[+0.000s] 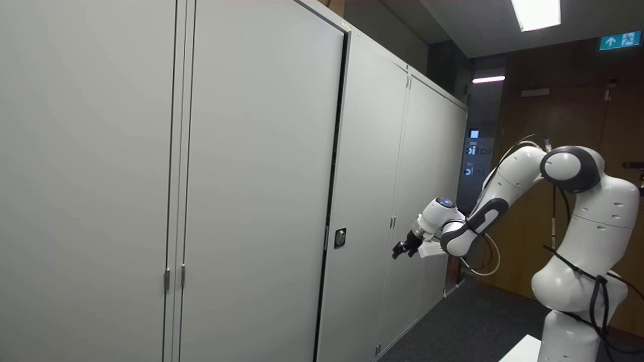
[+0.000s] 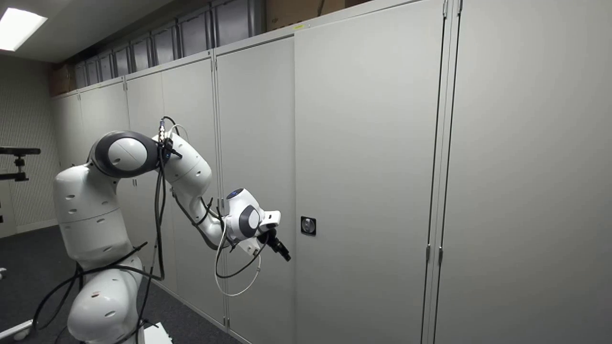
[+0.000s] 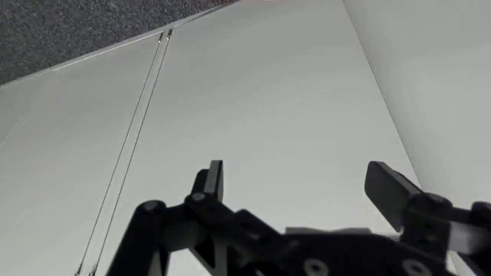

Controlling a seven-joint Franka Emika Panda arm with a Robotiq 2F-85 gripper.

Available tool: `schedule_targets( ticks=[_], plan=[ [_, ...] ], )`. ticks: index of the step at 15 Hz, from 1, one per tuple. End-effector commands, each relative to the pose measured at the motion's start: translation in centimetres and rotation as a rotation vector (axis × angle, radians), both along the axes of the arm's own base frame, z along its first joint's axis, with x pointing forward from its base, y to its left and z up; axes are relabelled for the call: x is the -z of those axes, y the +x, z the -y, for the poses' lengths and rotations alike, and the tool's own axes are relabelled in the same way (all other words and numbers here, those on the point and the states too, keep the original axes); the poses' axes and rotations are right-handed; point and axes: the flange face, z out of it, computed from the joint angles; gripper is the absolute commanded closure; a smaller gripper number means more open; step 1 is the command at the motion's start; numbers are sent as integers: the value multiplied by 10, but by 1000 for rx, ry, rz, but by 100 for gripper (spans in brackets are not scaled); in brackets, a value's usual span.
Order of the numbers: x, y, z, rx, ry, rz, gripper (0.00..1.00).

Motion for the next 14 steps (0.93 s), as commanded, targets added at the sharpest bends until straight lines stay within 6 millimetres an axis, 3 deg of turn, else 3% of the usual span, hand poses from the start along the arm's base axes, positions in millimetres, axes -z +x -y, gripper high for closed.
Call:
schedule_targets(
  ticks=[1,7,14],
  plan=[
    [-11,18,2,-22,11,73,0],
    [-18,27,-13,-61,-39,126,0],
    [10,42,-39,-111,-75,155,0]
  ],
)
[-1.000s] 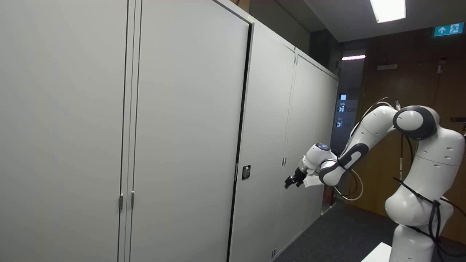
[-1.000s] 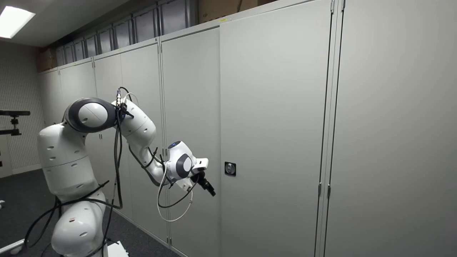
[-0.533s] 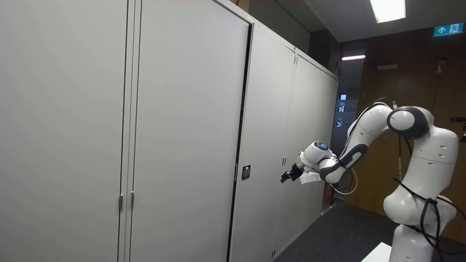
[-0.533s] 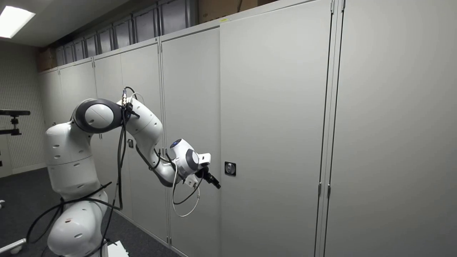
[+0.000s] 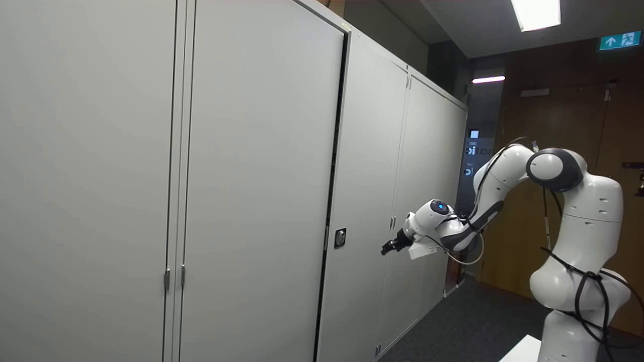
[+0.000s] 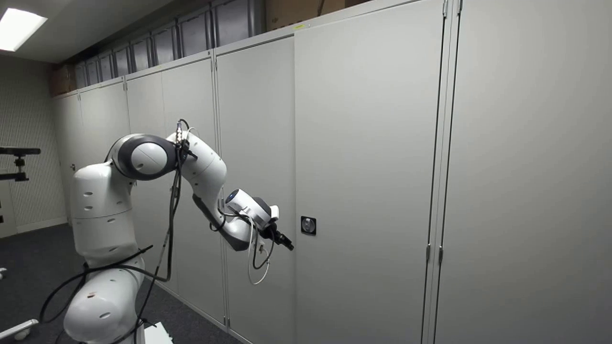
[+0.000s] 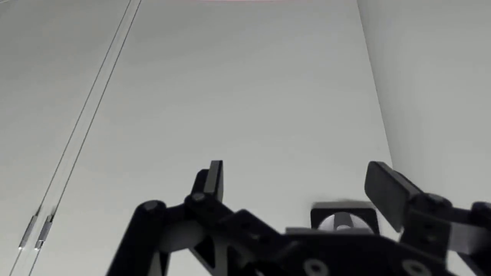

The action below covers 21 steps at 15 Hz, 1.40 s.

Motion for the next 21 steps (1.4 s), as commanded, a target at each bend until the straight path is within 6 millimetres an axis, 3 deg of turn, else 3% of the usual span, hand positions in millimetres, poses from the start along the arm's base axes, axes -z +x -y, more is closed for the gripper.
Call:
schedule_targets(
  ticks=[1,10,11,18,21],
  plan=[
    [16,21,-10,-8,-13,26,0],
    [73,34,-17,12,22,17,0],
    [71,26,-19,7,8,3,0],
    [77,28,-18,29,12,6,0],
    [91,28,-19,41,12,-29,0]
  ],
)
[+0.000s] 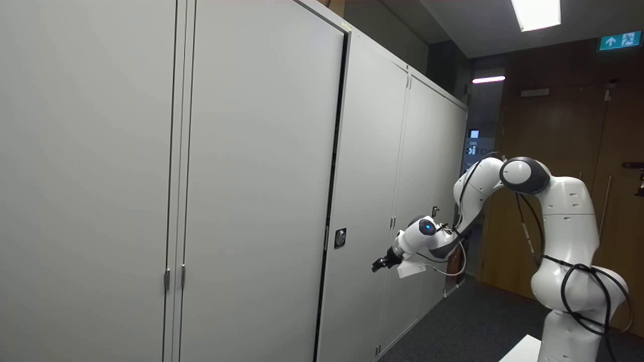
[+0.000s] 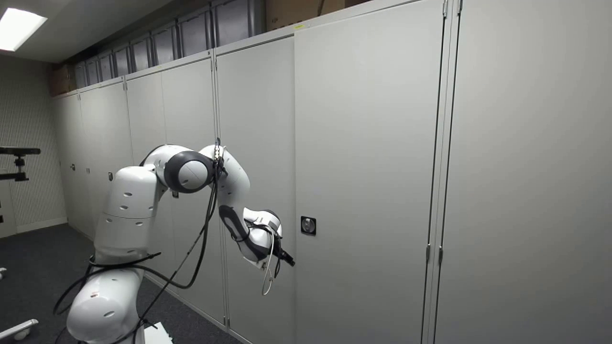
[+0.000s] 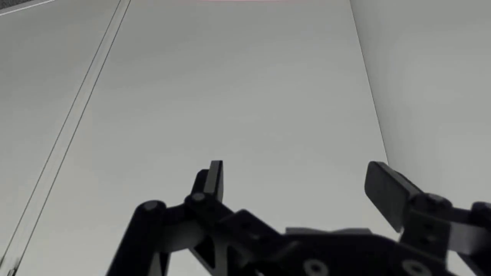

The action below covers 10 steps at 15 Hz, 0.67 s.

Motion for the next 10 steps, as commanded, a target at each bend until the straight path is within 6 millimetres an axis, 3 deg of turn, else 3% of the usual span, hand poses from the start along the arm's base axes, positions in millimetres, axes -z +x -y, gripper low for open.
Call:
schedule_targets(
  ticks=[1,10],
  plan=[
    [12,4,-2,23,-15,-9,0],
    [17,29,-20,-12,-45,159,0]
  ],
)
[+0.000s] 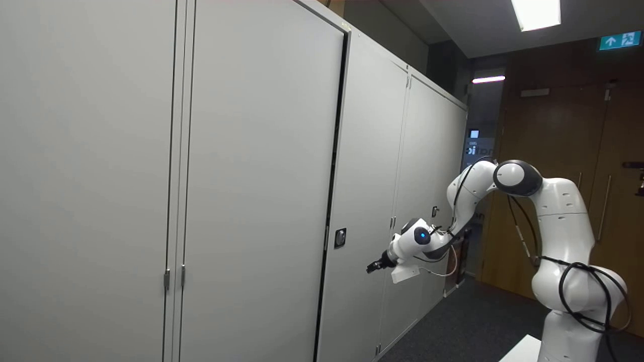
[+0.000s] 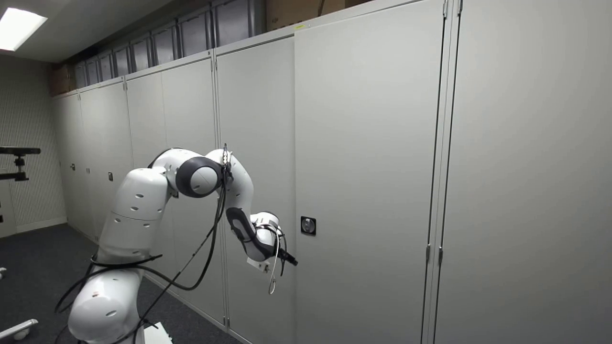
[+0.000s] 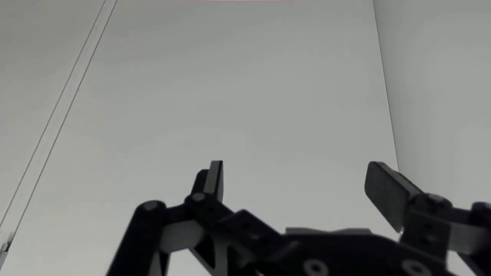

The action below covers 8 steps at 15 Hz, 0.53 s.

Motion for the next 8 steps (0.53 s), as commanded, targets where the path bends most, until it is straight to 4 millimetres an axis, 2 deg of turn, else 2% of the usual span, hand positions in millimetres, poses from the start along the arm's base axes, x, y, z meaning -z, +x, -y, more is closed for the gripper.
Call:
schedule_targets(
  ticks=[1,8],
  plan=[
    [-2,15,-8,-11,10,92,0],
    [3,32,-10,-43,7,202,0]
  ],
)
